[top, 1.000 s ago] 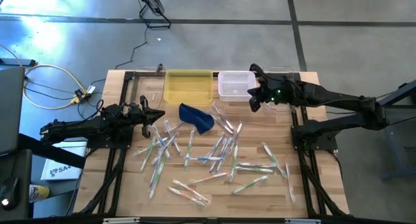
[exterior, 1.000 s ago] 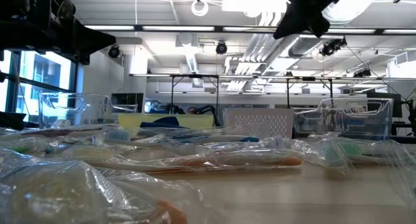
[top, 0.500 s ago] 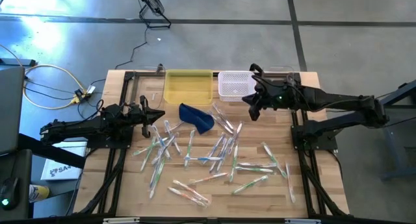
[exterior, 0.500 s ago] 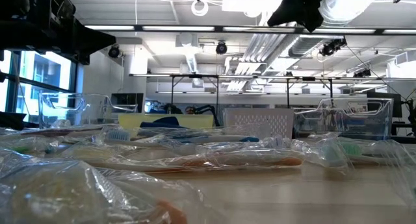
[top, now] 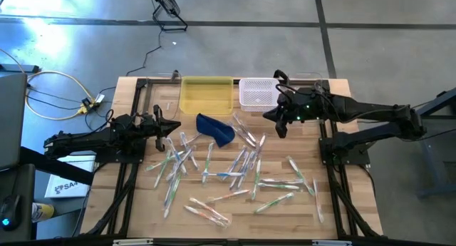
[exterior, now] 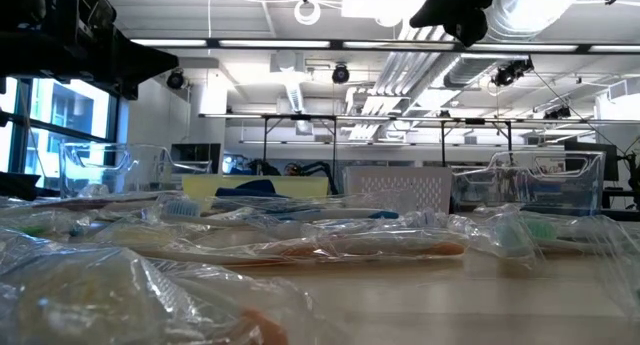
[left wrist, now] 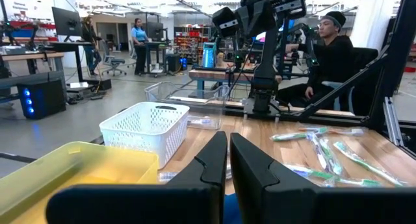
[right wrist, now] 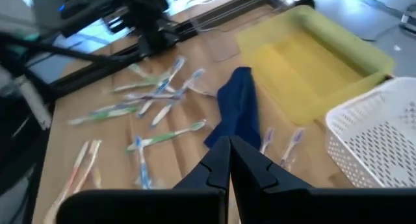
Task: Pick & Place Toothbrushes
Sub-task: Put the violet toothbrush into the right transparent bin
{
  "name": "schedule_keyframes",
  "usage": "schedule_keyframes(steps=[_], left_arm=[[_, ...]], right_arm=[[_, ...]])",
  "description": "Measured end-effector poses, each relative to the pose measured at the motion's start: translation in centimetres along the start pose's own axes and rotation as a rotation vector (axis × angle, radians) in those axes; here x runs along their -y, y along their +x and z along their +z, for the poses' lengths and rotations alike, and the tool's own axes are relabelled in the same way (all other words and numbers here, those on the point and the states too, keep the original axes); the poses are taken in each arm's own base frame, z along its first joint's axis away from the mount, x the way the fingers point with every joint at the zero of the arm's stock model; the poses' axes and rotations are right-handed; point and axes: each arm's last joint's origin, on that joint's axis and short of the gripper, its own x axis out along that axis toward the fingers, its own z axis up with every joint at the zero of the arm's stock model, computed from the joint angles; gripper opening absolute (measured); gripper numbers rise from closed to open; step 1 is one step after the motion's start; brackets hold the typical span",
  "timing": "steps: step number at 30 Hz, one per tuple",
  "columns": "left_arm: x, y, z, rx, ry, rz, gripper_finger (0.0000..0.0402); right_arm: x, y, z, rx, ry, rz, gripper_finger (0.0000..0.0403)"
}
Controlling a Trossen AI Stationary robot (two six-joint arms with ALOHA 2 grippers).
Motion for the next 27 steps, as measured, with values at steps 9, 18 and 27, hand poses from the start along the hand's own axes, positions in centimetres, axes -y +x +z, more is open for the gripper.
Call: schedule_keyframes(steps=[9, 18, 27], left_arm=[[0.1, 0.0, 0.1, 0.008, -0.008, -0.029, 0.0017], [0.2, 0.0, 0.1, 0.012, 0.06, -0.065, 0.0017], [0.2, 0.0, 0.5, 0.055, 0.173, -0.071, 0.0017]], right_arm=[[-0.5, 0.0, 0.4, 0.017, -0.071, 0.129, 0.0003], [-0.6, 0.3, 0.6, 0.038, -0.074, 0.136, 0.0003], [-1.7, 3.7, -0.2, -0.035, -0.147, 0.196, 0.0003]])
